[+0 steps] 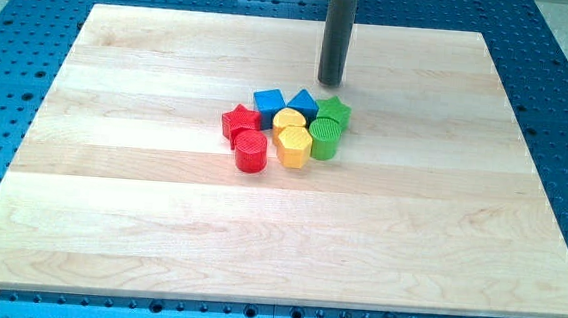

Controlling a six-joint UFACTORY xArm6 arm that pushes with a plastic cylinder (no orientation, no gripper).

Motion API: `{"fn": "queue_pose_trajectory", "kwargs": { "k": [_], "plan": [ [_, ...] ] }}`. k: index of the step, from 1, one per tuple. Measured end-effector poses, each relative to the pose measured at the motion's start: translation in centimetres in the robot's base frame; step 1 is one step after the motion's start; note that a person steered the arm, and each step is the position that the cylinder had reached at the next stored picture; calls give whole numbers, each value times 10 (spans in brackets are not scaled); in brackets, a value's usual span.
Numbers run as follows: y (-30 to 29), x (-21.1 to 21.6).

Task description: Place the hexagon at the bottom right corner of the board

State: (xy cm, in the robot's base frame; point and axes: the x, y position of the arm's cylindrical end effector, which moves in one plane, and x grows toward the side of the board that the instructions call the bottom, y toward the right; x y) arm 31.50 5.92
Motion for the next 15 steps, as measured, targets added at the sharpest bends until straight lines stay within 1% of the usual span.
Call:
{"fn": "queue_pose_trajectory", "kwargs": {
  "k": [2,3,4,5,6,7,9,10,11,12,13,14,15],
  "plan": [
    [-8,6],
    [-79,0],
    [-148,13],
    [-167,79],
    [-155,154],
    [-125,159],
    [-79,124],
    [-14,124],
    [10,137],
    [6,163],
    [50,164],
    [79,178],
    [102,157]
  ]
}}
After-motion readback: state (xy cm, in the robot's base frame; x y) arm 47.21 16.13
